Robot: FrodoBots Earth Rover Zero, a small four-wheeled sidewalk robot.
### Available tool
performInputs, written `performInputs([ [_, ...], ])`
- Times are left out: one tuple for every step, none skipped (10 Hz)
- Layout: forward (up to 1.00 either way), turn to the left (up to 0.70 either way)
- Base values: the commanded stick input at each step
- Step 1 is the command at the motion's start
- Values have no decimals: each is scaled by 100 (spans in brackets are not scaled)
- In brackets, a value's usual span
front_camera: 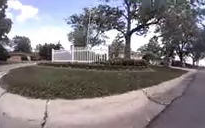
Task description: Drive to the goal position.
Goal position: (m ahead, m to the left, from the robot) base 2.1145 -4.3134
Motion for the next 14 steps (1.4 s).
performInputs([
  [0, -85],
  [0, -85],
  [0, -85],
  [0, -85],
  [0, -85],
  [0, -85],
  [0, -85],
  [0, -85],
  [0, -85],
  [0, -85],
  [0, -85],
  [0, -85],
  [0, -85],
  [0, -85],
])
